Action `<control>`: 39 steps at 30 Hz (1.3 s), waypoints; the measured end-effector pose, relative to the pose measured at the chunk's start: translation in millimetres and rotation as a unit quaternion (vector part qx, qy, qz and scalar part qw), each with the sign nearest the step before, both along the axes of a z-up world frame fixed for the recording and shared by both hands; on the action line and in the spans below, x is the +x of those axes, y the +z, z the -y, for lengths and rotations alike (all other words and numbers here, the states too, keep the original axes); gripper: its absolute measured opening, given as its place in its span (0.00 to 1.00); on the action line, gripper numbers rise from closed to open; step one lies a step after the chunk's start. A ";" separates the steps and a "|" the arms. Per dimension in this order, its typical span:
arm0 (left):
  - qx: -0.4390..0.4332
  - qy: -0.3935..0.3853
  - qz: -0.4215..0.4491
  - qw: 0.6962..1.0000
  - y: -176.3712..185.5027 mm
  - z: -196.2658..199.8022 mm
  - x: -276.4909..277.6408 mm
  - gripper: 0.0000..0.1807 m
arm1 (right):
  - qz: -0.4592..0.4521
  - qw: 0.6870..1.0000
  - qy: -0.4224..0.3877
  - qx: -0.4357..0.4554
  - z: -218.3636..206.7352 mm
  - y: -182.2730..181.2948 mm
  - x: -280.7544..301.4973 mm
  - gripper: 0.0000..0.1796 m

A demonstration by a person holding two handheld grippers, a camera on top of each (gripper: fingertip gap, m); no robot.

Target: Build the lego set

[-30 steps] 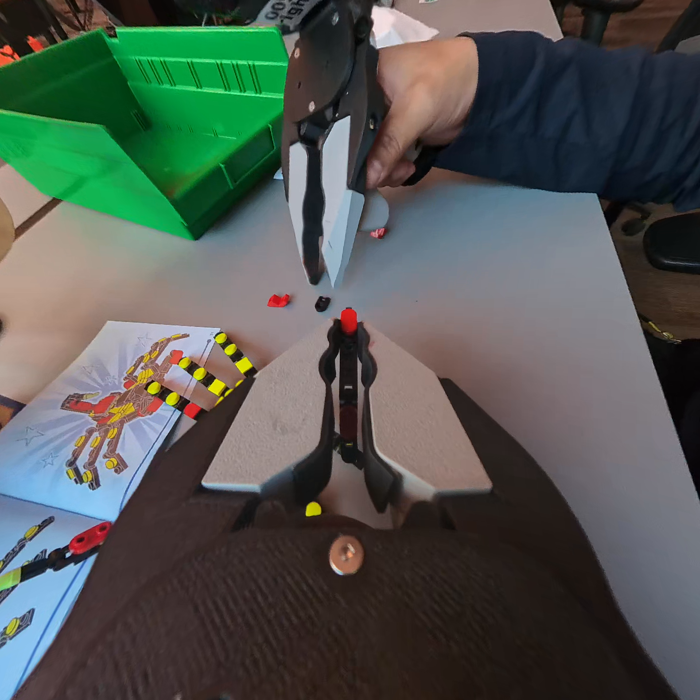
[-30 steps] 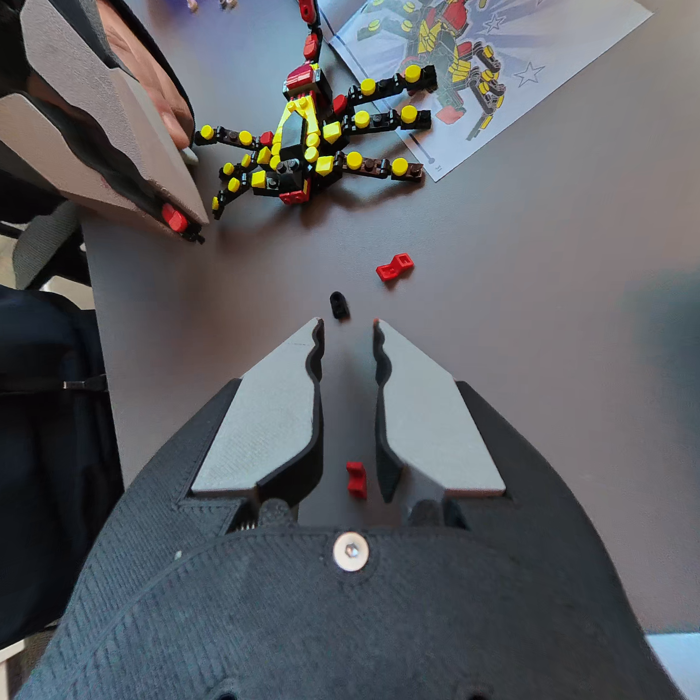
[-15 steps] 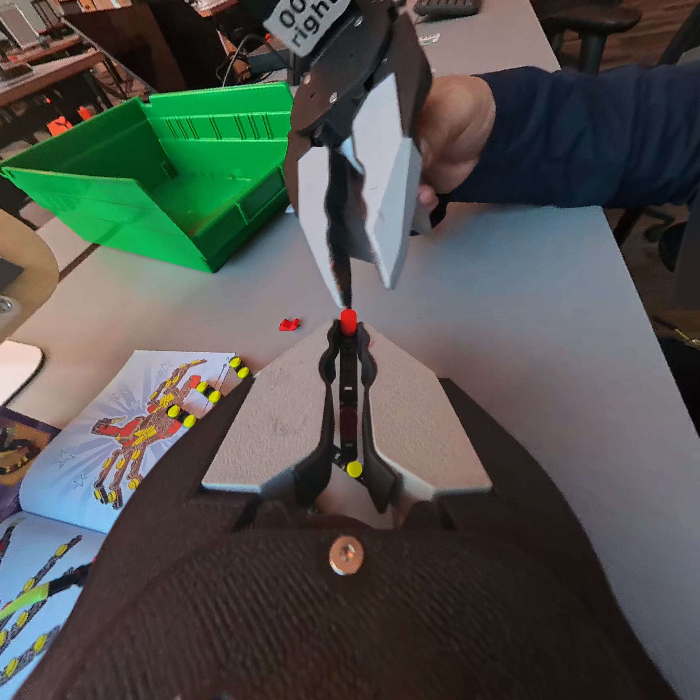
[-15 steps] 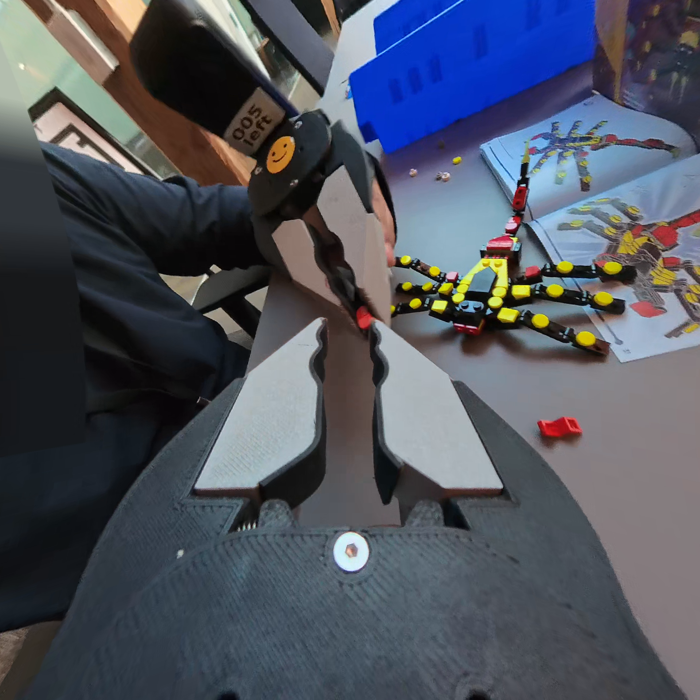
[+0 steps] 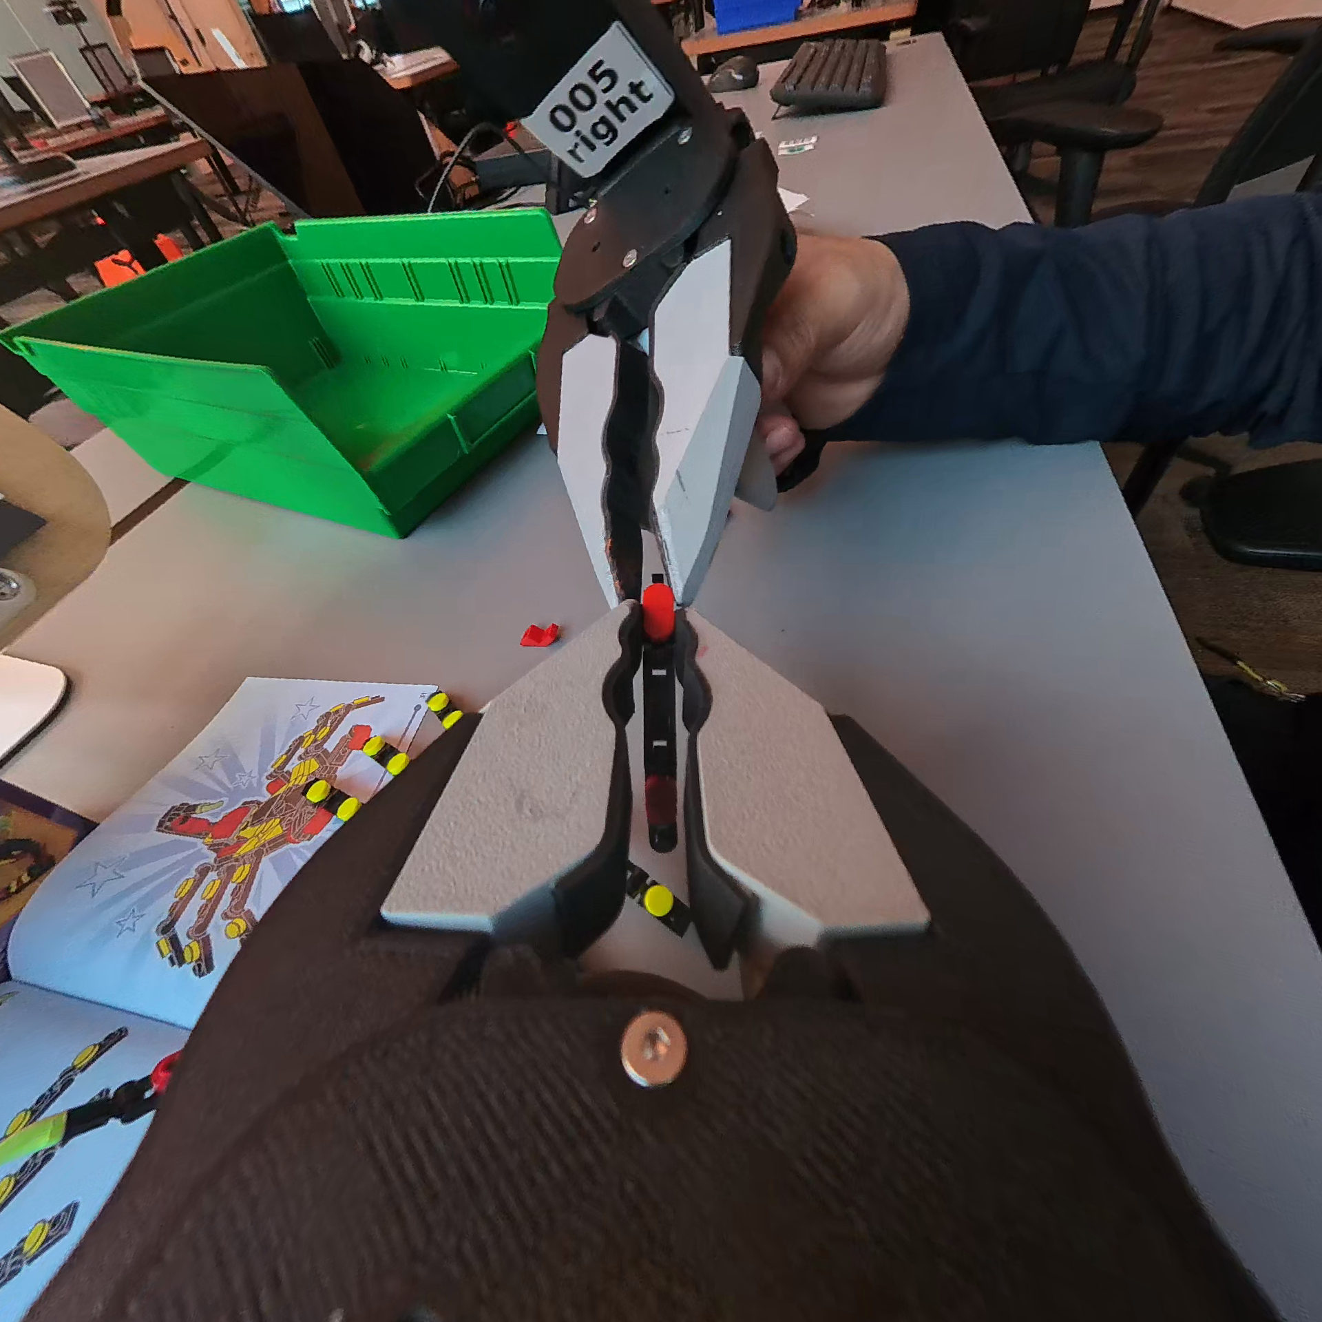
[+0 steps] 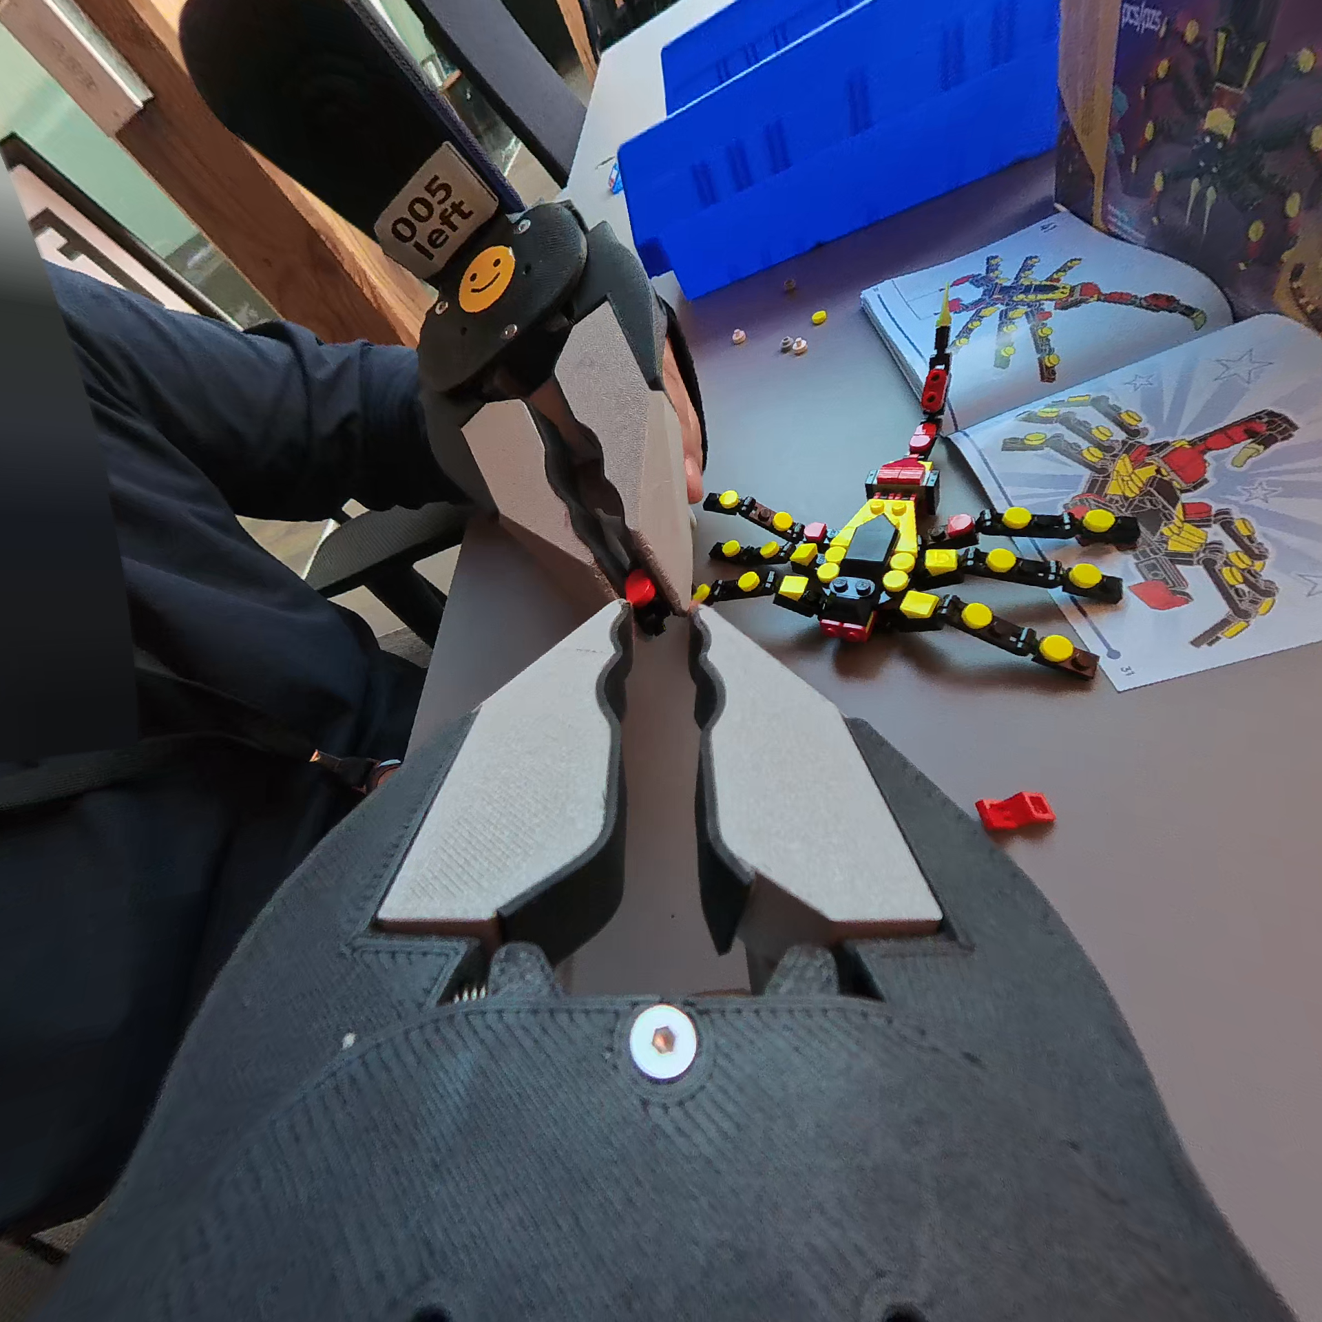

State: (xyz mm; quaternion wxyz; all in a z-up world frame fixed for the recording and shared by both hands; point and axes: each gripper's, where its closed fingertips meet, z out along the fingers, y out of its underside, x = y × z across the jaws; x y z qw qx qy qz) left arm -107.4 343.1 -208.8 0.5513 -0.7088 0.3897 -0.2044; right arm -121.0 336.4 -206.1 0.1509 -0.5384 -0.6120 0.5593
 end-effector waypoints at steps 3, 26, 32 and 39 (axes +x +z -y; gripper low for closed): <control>-0.003 0.002 0.004 1.000 1.5 -0.5 -0.5 0.02 | -0.004 1.000 -0.002 0.009 -0.7 1.2 0.1 0.06; -0.120 -0.035 0.180 0.976 21.4 2.7 -7.7 0.02 | -0.117 0.970 -0.028 0.214 -5.0 28.1 6.8 0.09; -0.199 -0.083 0.218 0.952 17.2 14.6 1.3 0.02 | -0.139 0.923 -0.025 0.359 6.7 22.5 2.8 0.08; -0.203 -0.084 0.218 0.951 15.5 14.0 1.3 0.02 | -0.149 0.888 -0.021 0.434 6.1 16.5 2.6 0.02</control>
